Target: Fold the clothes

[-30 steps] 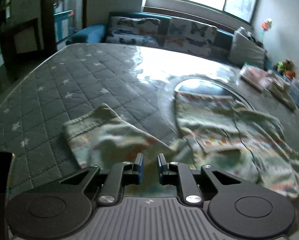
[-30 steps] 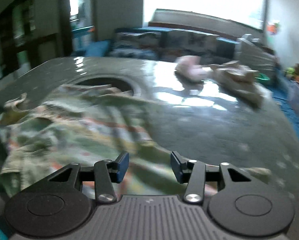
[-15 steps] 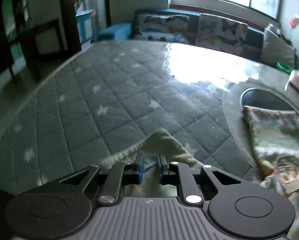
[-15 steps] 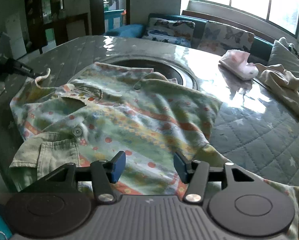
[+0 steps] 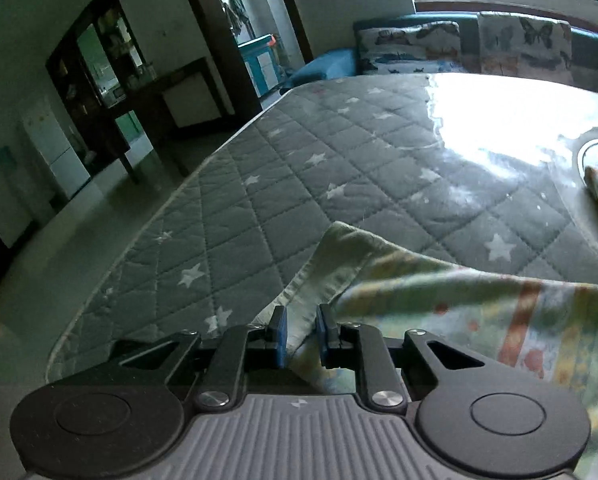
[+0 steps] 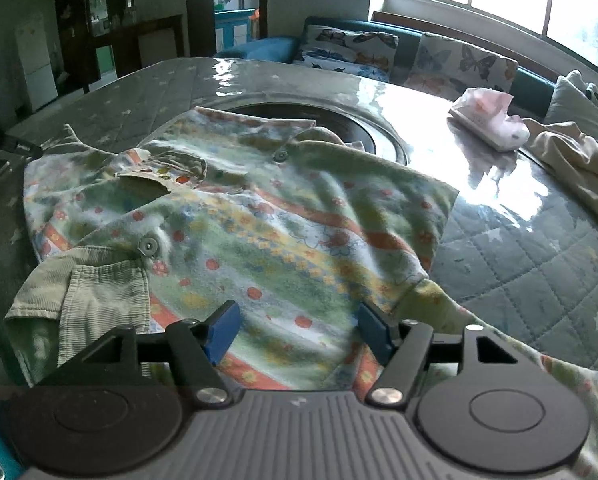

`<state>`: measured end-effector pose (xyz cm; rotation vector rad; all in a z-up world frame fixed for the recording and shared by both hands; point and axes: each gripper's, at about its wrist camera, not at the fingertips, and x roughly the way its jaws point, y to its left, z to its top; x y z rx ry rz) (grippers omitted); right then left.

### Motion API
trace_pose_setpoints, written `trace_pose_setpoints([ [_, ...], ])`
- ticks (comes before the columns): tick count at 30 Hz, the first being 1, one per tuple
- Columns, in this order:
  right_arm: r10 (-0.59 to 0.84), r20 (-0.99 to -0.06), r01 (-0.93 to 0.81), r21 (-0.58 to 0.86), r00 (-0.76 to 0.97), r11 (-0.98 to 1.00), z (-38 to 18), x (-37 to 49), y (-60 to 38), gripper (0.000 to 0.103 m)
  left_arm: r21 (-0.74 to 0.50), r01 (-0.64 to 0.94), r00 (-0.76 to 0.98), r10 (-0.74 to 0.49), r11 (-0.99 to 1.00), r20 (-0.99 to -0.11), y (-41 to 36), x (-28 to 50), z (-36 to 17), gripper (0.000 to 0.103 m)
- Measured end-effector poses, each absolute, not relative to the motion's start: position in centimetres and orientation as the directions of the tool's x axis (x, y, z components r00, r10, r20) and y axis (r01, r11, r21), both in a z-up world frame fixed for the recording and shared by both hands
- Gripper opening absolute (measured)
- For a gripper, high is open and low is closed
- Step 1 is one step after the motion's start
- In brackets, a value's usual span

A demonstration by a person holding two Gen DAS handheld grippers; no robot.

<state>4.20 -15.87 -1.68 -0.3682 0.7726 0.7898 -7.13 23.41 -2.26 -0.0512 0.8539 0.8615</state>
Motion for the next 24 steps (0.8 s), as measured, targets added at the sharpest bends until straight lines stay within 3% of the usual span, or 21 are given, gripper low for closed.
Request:
trace_pose_setpoints([
  [4,0.514,-0.724,-0.771,-0.039,0.460,0.635,-0.9,3.8,-15.8,0.068,0.193,-0.681,0.387,0.571,0.706,-0.724,23.4,-6.9,-0.5,0.019],
  [9,0.513,-0.748,-0.779,-0.009,0.421,0.627,-1.8,4.0,-15.8,0.068,0.091,-0.536,0.554,0.431,0.839,-0.712,19.0,-4.9,2.4,0.024],
  [14,0.538,-0.732,-0.765,0.035,0.418,0.643,-0.1,5.4,-16.7,0.068,-0.008,-0.354,0.666,0.246,0.935,-0.704,14.5,-1.7,3.7,0.038],
  [24,0.539,-0.712,-0.633,0.172,0.450,0.755,2.2,13.3,-19.0,0.068,-0.124,-0.030,0.666,-0.073,0.992,-0.742,5.7,4.4,1.3,0.046],
])
